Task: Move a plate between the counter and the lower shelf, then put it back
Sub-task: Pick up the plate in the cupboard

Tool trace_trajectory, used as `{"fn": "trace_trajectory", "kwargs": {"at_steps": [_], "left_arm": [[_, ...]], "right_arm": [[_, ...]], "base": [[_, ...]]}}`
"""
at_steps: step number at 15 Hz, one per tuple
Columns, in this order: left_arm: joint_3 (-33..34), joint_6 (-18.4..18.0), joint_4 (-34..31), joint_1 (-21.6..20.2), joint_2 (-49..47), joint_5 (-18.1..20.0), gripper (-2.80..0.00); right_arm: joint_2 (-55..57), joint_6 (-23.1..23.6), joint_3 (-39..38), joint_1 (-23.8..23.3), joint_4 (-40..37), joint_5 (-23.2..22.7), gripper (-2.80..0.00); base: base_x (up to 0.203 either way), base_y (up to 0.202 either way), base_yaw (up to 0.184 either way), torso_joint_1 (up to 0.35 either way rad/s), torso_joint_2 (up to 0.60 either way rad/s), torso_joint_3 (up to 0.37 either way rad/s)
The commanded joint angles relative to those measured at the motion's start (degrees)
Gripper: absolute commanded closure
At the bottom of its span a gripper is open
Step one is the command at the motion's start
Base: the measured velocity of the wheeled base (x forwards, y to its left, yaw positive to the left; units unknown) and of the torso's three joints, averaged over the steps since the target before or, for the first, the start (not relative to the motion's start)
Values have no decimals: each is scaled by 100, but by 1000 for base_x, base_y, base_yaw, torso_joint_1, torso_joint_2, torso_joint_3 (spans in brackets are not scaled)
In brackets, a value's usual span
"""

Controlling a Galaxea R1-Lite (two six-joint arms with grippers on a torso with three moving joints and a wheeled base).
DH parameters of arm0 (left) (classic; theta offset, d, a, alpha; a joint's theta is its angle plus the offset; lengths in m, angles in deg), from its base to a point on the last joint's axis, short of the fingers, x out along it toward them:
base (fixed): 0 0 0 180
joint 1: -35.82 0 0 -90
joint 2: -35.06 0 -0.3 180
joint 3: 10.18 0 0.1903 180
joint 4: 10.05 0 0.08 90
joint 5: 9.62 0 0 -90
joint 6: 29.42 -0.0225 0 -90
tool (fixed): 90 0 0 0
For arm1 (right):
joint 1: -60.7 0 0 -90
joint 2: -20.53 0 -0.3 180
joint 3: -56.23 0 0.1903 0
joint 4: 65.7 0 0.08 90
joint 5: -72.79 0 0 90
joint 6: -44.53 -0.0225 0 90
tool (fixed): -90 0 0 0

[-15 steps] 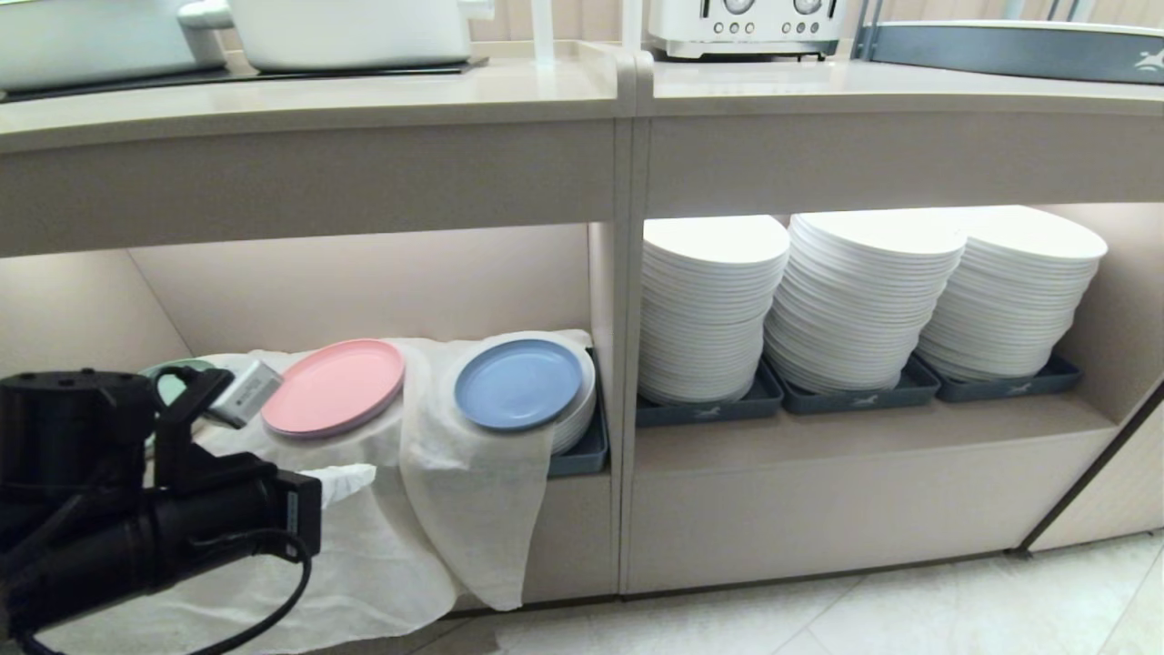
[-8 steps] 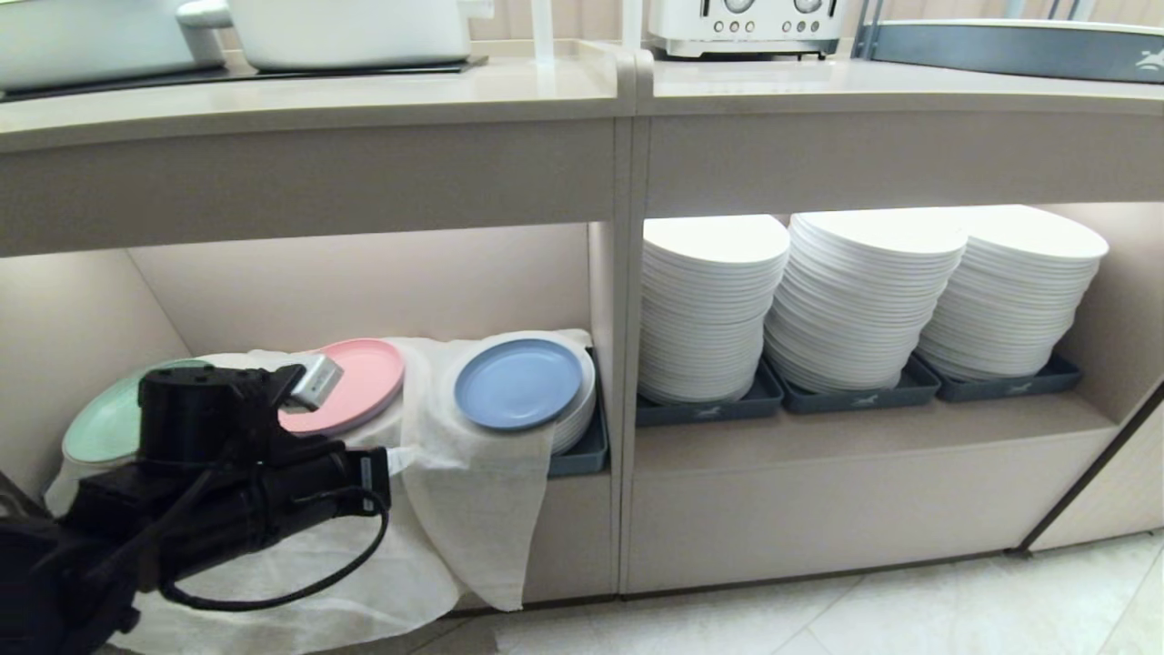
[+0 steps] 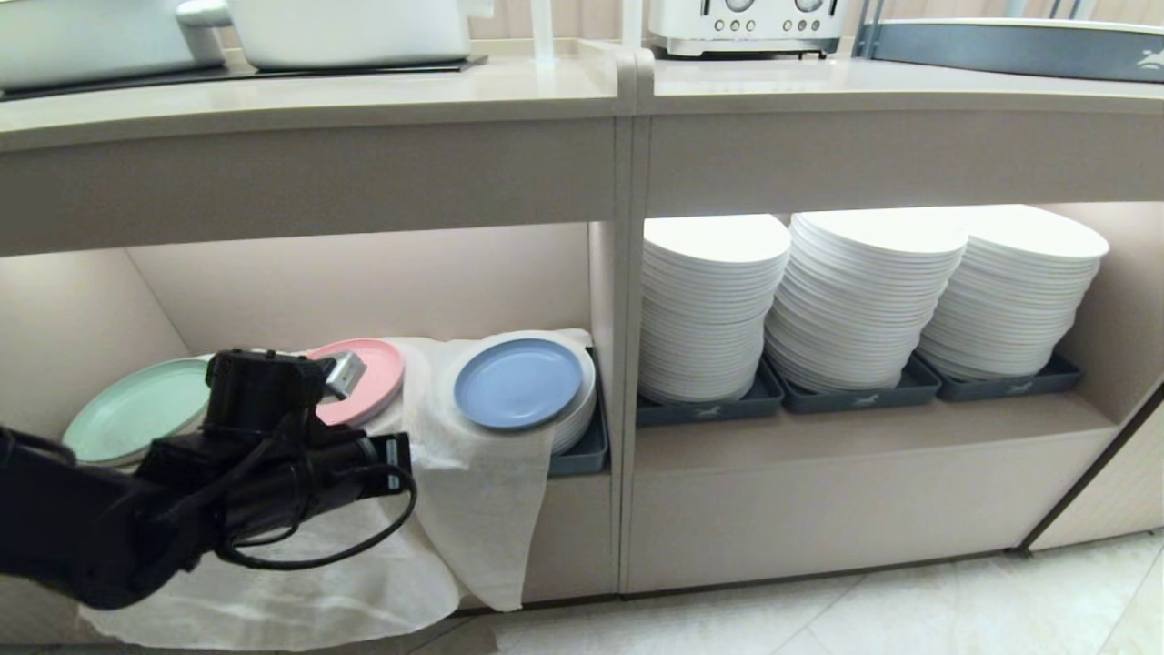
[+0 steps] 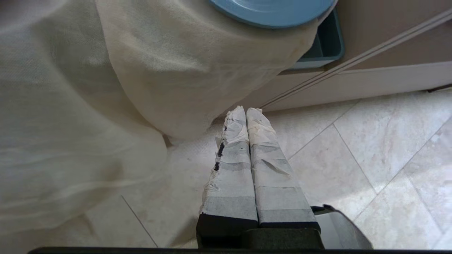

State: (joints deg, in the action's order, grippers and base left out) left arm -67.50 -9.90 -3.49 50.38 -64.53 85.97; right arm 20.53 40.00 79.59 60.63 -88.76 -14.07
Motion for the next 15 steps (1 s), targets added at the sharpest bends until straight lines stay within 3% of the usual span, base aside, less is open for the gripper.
{"fn": "trace_trajectory", "kwargs": {"at_steps": [1,5,9,15], "left_arm": [[-456,208,-432,59,-98,-47,0],[-1126,491,-1166,137,-383,-129,0],[-1217,541,-1091,160,-646,-129,0],[-1254,650,-493,226,-1109,-234,0]], "right_arm": [[0,-3,0,7,5,3,0],[0,-3,0,0,5,3,0],[0,-3,0,-1,5,3,0],[0,-3,0,5,5,3,0]], "base": [[0,0,0,0,0,0],[0,0,0,0,0,0],[0,0,0,0,0,0],[0,0,0,0,0,0]]}}
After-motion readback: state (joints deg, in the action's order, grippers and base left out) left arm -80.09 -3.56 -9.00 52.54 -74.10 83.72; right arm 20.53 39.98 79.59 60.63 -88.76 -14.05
